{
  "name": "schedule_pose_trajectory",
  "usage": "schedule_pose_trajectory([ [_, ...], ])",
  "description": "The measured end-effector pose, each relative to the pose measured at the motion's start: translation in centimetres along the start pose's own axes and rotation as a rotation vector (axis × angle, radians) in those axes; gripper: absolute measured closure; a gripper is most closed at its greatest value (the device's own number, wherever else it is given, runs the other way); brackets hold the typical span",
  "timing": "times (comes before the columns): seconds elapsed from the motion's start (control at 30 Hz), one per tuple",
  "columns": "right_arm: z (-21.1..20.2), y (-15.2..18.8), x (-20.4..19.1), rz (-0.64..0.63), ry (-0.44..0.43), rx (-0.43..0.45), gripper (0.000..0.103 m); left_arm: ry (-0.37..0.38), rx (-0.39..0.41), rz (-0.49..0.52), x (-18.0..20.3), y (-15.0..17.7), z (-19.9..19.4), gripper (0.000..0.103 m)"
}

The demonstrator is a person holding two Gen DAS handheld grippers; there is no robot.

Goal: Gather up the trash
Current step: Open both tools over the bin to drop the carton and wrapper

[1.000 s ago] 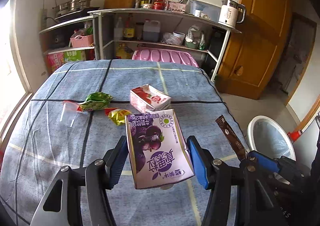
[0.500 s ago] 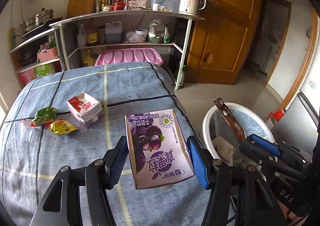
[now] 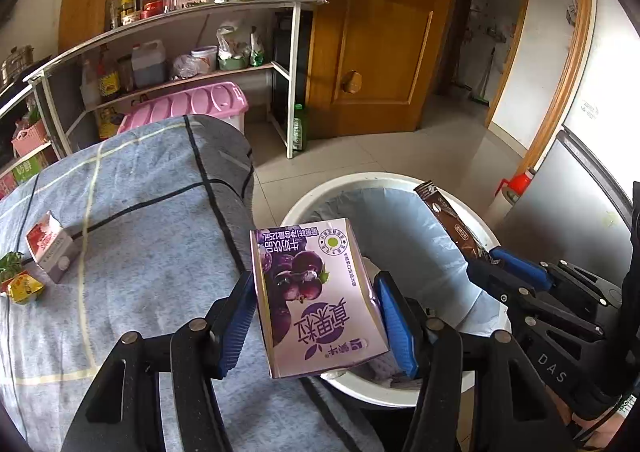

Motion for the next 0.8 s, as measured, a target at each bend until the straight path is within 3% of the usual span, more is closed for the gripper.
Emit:
schedule_pose_trajectory([
  [0.2,0.6,0.4,2.2,0.033,0.01,-0.035,0.076,0.008,-0.029,0.028,2.3,0.2,1.3,0.043],
  [0.63,1.4,1.0,2.6,0.049,0.051,-0.066,0.075,0.011,-0.048,0.025,2.6,0.5,1.9,0.039],
  [0.8,1.1,1.0,2.4,0.056,0.043,-0.056,0.065,0.011,-0.041,0.003,1.9,0.5,1.4,0.037],
])
Point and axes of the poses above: each gripper's, at about its wrist camera, not at the fingertips, and z roughly the way its jaws point, x to its right, y to its underside, the point moved 5 cm from there along z, roughly the way its jaws point, and after that the axes turned 12 degrees about -y, right-handed, at the moved point
